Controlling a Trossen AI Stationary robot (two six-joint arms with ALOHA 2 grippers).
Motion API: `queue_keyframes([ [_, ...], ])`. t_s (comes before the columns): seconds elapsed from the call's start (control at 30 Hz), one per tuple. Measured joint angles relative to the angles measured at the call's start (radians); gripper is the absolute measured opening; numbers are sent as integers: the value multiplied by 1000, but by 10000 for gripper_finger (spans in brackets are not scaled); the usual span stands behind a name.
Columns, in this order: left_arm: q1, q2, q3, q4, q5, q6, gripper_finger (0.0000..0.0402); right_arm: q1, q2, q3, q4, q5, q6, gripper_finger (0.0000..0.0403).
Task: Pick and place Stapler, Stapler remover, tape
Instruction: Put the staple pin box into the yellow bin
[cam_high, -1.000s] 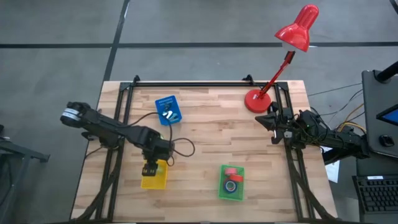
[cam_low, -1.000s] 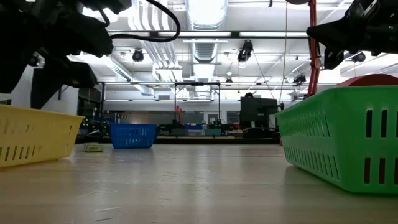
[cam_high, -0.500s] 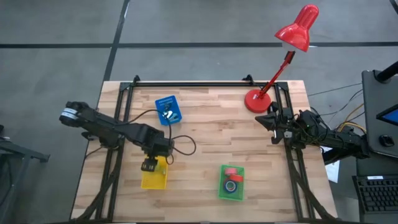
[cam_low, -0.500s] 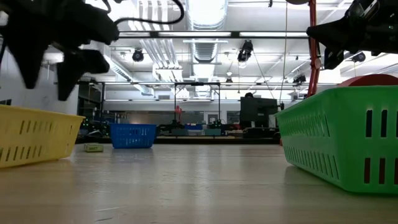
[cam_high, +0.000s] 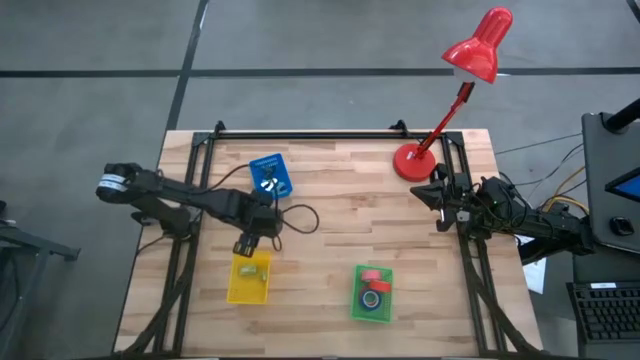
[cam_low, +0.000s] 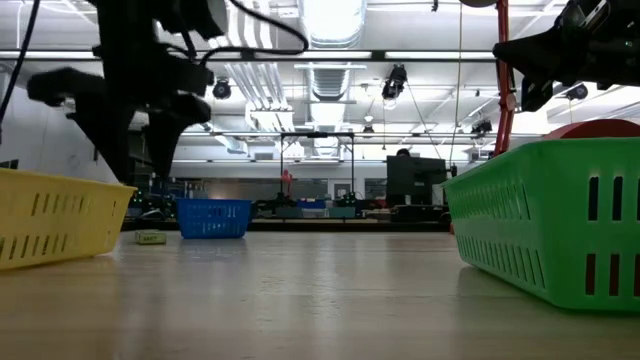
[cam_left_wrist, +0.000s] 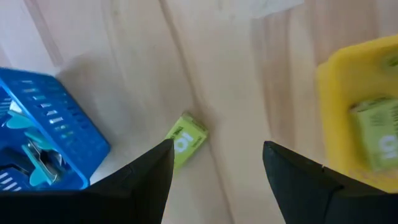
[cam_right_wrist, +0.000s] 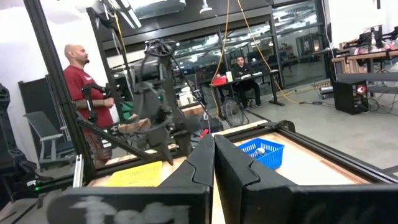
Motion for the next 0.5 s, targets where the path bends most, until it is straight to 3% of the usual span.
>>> queue_keyframes([
  [0.5,51,16,-125,173,-2,139,248,0,0,0,0,0,0,9],
])
